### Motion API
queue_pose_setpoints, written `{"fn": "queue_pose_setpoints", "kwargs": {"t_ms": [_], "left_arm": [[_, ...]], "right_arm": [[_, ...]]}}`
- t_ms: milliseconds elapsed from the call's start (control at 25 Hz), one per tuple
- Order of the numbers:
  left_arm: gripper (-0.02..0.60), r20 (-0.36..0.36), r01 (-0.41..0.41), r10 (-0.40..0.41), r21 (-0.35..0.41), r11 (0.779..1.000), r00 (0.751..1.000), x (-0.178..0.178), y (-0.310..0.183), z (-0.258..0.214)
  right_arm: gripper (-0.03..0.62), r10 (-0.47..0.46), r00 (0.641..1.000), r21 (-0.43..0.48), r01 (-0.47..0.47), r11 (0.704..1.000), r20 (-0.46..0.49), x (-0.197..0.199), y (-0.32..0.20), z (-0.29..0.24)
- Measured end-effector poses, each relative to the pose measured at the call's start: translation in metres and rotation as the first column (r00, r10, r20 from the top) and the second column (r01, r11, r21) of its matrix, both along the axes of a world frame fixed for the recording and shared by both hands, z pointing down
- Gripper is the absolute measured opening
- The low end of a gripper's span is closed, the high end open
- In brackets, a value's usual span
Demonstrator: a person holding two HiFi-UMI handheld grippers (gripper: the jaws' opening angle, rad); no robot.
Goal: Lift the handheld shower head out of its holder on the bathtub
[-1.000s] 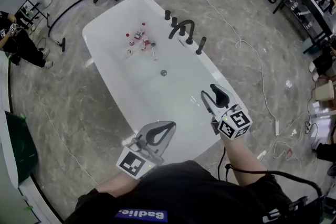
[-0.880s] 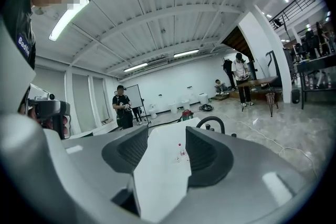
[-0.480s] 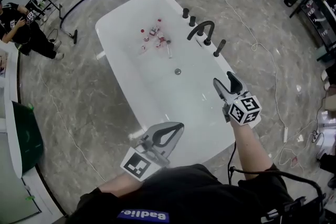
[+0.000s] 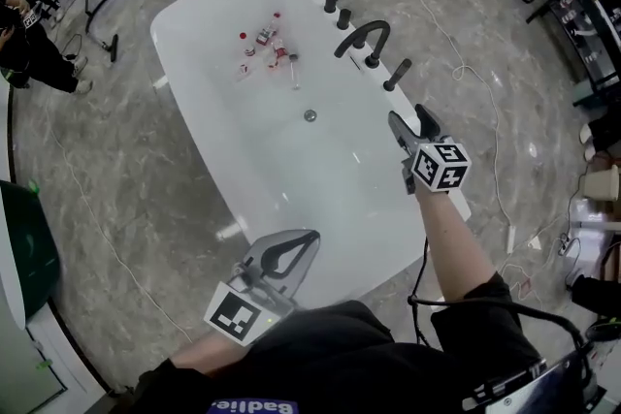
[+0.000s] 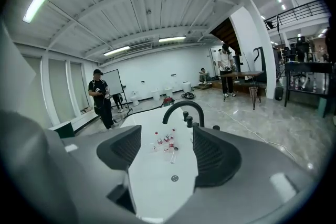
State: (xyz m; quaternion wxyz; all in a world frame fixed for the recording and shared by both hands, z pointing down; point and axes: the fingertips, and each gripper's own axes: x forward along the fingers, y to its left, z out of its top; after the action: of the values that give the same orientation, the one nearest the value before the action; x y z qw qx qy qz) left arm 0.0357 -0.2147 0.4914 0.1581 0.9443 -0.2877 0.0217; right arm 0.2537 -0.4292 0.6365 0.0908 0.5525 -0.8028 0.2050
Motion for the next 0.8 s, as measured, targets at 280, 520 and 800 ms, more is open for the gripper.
{"fn": "queue_pose_setpoints", "kwargs": {"t_ms": [280, 520, 800], "left_arm": [[0.005, 0.0, 0.028, -0.028, -0.068, 0.997, 1.0, -0.008, -0.007, 0.039], [0.005, 0.003, 0.05, -0.05, -0.123, 0.991, 0.999, -0.016, -0.007, 0.069], [0.005, 0.037, 0.089, -0.084, -0.183, 0.979, 0.996, -0.031, -0.003, 0.097]], "right_arm": [[0.279, 0.071, 0.997, -0.085, -0.069, 0.994, 0.019, 0.021, -0.056, 0.048], [0.278, 0.138, 0.989, -0.182, -0.146, 0.972, -0.058, 0.05, -0.095, 0.116], [0.278, 0.17, 0.975, -0.219, -0.199, 0.955, -0.144, 0.084, -0.138, 0.172]]}}
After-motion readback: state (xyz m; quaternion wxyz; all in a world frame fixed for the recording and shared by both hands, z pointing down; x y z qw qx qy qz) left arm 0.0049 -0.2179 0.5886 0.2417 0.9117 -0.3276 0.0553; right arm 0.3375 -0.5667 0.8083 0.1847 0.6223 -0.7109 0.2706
